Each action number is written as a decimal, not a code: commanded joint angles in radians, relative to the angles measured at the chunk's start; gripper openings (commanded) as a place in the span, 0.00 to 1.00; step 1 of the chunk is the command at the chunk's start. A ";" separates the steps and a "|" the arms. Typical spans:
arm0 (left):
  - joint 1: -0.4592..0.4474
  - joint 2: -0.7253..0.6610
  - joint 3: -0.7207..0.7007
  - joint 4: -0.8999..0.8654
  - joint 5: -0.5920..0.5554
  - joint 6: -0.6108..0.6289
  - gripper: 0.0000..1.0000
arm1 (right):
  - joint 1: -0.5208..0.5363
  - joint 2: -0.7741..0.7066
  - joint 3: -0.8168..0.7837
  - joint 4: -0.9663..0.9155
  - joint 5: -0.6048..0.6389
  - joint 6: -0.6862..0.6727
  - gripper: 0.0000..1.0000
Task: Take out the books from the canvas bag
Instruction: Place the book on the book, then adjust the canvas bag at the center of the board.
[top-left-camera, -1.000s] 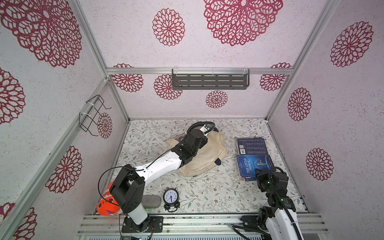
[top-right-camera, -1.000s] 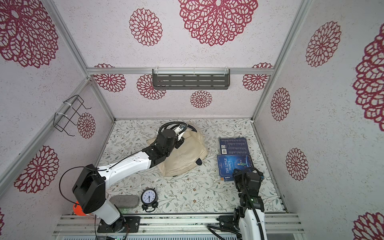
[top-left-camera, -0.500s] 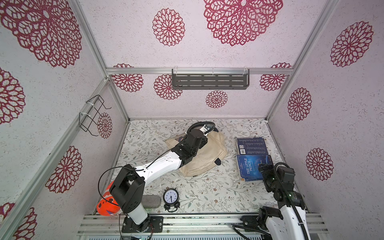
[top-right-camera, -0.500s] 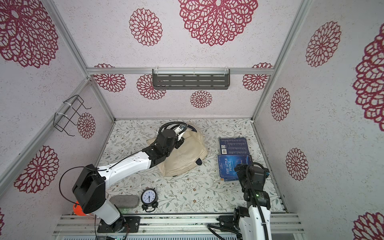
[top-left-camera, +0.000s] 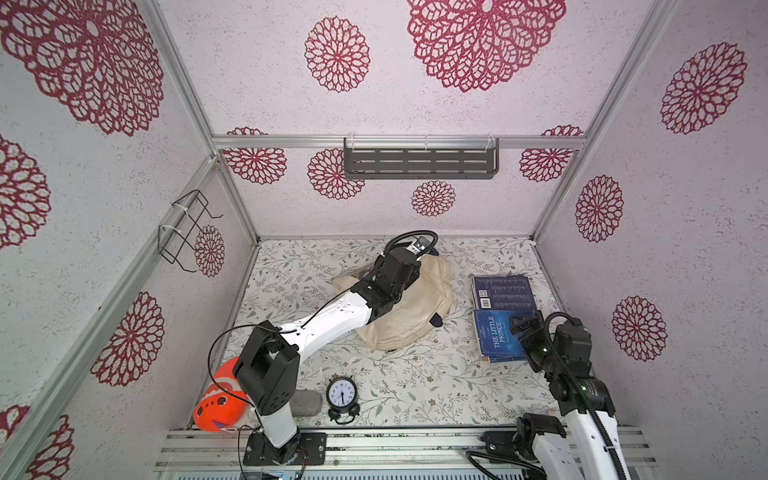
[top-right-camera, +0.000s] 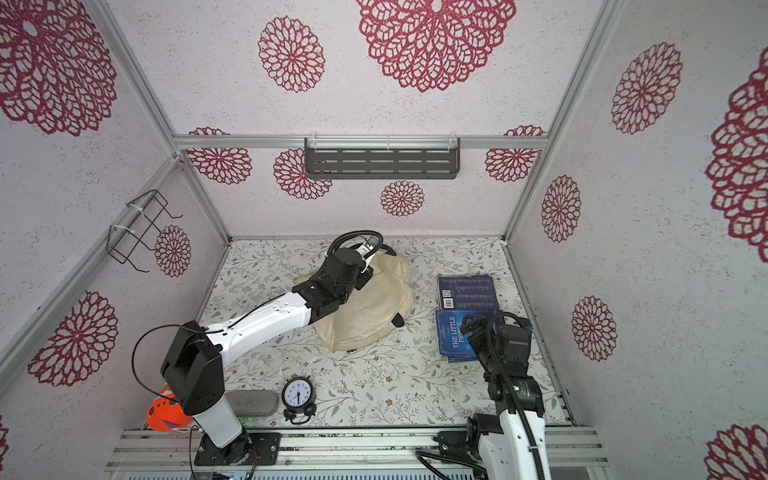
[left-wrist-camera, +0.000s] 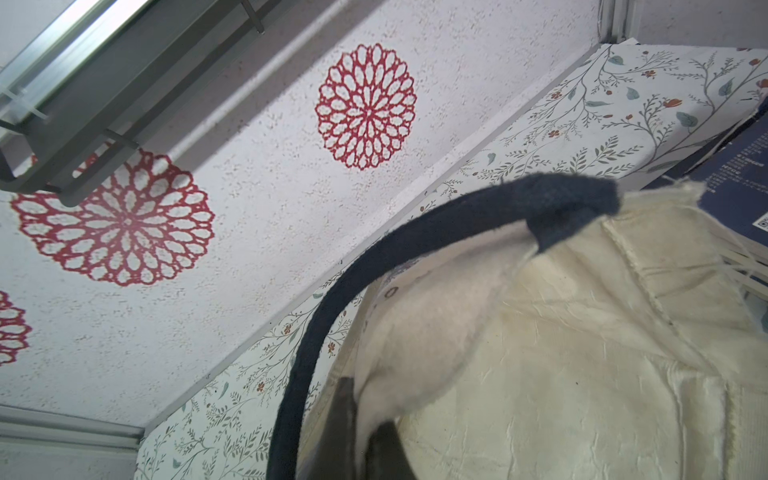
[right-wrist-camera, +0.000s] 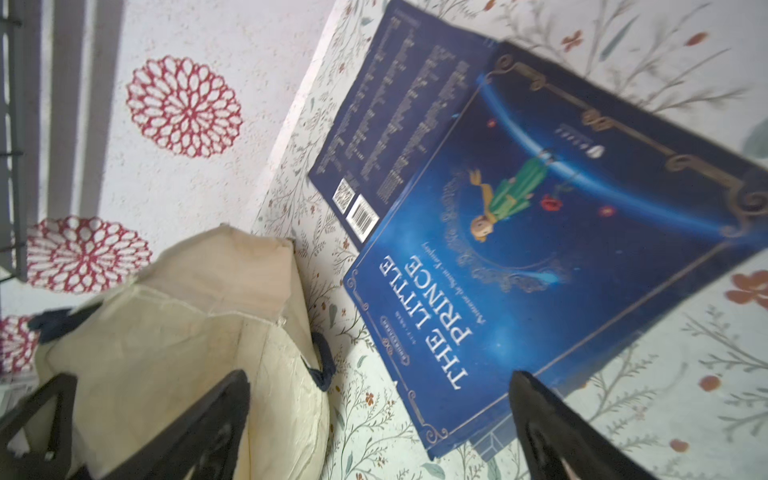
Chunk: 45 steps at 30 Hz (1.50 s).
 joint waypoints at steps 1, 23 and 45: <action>0.004 0.028 0.063 -0.090 -0.056 -0.057 0.00 | 0.144 0.035 0.042 0.108 0.055 -0.016 0.99; 0.002 0.044 0.248 -0.306 -0.103 -0.243 0.00 | 0.650 0.318 -0.041 0.406 0.283 0.126 0.97; -0.041 0.042 0.384 -0.367 -0.128 -0.310 0.00 | 0.699 0.645 -0.129 0.816 0.231 0.224 0.89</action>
